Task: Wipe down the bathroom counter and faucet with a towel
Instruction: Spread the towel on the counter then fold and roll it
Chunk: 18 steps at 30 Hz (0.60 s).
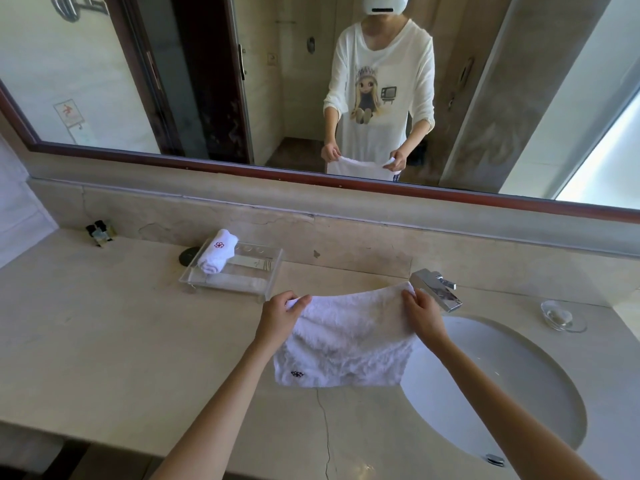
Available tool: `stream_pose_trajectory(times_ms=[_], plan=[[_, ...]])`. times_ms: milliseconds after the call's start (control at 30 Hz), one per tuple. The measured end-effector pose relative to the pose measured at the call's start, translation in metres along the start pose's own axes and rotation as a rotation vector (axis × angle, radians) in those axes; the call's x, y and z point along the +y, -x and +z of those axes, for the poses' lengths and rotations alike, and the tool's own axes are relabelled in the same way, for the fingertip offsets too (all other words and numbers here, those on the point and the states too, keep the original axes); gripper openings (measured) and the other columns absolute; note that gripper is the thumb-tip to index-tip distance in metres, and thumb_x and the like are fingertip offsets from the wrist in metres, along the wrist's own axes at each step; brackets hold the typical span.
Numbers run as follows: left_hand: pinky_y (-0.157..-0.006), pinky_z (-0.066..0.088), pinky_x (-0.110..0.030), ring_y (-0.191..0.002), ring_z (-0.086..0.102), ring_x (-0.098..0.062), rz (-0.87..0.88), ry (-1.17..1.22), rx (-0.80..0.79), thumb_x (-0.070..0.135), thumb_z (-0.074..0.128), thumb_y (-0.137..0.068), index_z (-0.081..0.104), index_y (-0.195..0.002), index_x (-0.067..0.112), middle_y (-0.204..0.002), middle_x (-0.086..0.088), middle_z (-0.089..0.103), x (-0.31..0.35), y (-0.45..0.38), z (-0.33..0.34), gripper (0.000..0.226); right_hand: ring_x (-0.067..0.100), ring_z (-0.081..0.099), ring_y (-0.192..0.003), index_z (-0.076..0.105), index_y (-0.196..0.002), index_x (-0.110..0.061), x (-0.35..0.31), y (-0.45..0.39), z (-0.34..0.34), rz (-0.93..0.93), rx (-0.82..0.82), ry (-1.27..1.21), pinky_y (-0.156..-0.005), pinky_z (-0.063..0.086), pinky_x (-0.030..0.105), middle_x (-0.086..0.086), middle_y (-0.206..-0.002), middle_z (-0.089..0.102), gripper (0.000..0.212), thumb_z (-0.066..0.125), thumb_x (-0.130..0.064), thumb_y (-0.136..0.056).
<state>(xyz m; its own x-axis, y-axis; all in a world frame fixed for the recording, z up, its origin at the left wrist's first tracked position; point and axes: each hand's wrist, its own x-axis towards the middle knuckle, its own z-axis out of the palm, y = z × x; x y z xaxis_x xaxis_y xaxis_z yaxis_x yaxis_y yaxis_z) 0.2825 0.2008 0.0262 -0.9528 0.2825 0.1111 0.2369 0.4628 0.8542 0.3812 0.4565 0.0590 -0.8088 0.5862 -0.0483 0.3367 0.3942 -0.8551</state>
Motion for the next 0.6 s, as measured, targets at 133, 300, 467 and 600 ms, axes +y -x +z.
stream_pose_trajectory(times_ms=[133,300,467,600], plan=[[-0.051,0.020,-0.026,-0.053,0.023,-0.015,-0.007,-0.150,0.062,0.047,0.076,-0.072,0.026,-0.060,0.015,-0.056,0.001,0.023,0.006,-0.023,-0.033,0.060,0.020,0.052,-0.069,0.056,-0.071,-0.010,-0.003,0.019,0.008,0.178,-0.085,-0.246,-0.060,0.041,0.030,0.005,-0.071,0.055,0.029,0.041,-0.013,-0.096],[-0.048,0.018,-0.029,-0.052,0.025,-0.016,0.069,-0.301,0.120,0.039,0.074,-0.077,0.024,-0.057,0.018,-0.052,0.004,0.025,0.030,-0.065,-0.068,0.058,0.028,0.062,-0.068,0.063,-0.091,-0.001,0.005,0.048,0.030,0.455,-0.259,-0.749,-0.056,0.051,0.031,0.017,-0.079,0.065,0.025,0.038,-0.005,-0.094],[-0.059,0.038,-0.027,-0.079,0.056,-0.020,0.099,-0.365,-0.031,0.040,0.073,-0.077,0.058,-0.088,0.015,-0.085,0.001,0.057,0.033,-0.102,-0.010,0.032,0.031,0.058,-0.075,0.059,-0.095,0.001,0.057,0.052,0.059,0.724,-0.166,-0.788,-0.059,0.053,0.035,0.018,-0.085,0.062,0.018,0.042,0.000,-0.088],[-0.098,0.039,-0.029,-0.119,0.051,-0.024,-0.052,-0.205,-0.361,0.033,0.064,-0.087,0.046,-0.130,0.012,-0.132,-0.008,0.044,0.004,-0.081,0.073,0.051,0.028,0.052,-0.066,0.055,-0.078,-0.001,0.109,0.051,0.073,0.873,-0.093,-0.514,-0.058,0.046,0.034,0.014,-0.073,0.053,0.017,0.042,0.006,-0.087]])
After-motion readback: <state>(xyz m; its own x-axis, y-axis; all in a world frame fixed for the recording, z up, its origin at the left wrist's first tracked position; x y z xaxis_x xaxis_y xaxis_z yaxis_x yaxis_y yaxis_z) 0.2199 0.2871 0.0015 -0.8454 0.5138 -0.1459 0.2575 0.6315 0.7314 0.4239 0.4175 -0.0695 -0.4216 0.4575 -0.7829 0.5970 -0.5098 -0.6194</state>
